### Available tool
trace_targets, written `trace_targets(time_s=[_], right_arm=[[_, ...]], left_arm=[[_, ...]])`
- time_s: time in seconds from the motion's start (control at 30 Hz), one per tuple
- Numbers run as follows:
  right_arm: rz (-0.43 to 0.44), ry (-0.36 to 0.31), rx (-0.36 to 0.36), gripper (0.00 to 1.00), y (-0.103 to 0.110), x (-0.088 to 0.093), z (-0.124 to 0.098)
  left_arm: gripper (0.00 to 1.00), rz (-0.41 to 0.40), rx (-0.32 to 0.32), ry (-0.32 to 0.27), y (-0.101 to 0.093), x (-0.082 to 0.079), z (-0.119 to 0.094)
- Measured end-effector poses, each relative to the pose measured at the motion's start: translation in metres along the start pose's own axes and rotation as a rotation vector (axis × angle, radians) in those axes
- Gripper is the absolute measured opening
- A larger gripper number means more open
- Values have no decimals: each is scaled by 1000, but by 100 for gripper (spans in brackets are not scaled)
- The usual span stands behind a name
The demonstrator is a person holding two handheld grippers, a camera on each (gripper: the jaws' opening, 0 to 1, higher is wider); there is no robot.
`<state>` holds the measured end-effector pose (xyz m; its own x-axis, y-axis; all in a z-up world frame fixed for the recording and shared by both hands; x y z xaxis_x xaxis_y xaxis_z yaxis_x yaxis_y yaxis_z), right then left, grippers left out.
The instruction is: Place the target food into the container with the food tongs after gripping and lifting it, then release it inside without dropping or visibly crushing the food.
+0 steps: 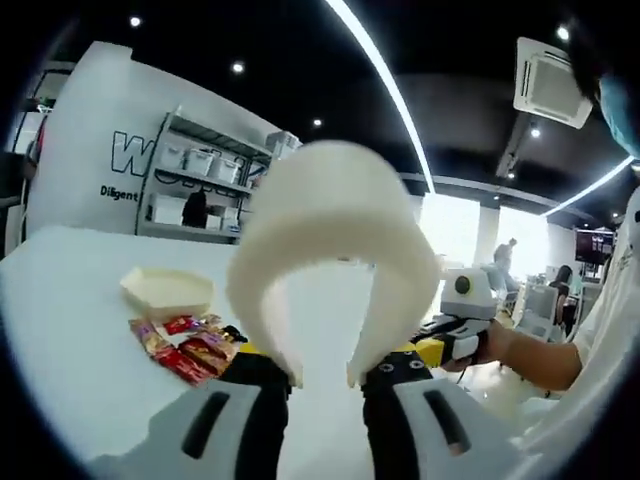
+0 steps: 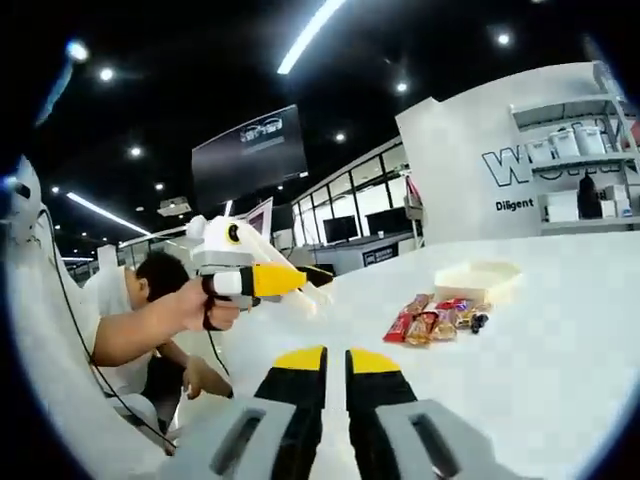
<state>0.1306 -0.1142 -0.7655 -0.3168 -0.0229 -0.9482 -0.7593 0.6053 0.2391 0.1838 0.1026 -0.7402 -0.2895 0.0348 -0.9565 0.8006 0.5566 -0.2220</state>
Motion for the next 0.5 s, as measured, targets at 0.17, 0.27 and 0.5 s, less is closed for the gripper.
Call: trace_targets(time_s=[0.17, 0.27, 0.5], right_arm=[[22, 0, 42, 22, 4, -1, -1], [8, -1, 53, 22, 10, 2, -4], [7, -12, 70, 20, 10, 7, -16]], left_arm=[[25, -36, -78, -27, 14, 5, 7], [24, -28, -162, -1, 26, 13, 15], [25, -70, -257, -9, 51, 18, 34]])
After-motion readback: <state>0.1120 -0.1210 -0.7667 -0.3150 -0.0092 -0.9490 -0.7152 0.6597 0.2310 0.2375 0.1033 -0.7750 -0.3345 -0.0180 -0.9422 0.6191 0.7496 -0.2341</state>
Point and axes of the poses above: the point that each gripper's makers call its tool centre point, and the gripper's own axes: z roughly forward along the fingers, y roughly to its left, x roughly out of its underside, the point moved 9 cm from there along -z, roughly backward along the fingers, and after that the axes turned 8 degrees about y, right-handed, at the moved point
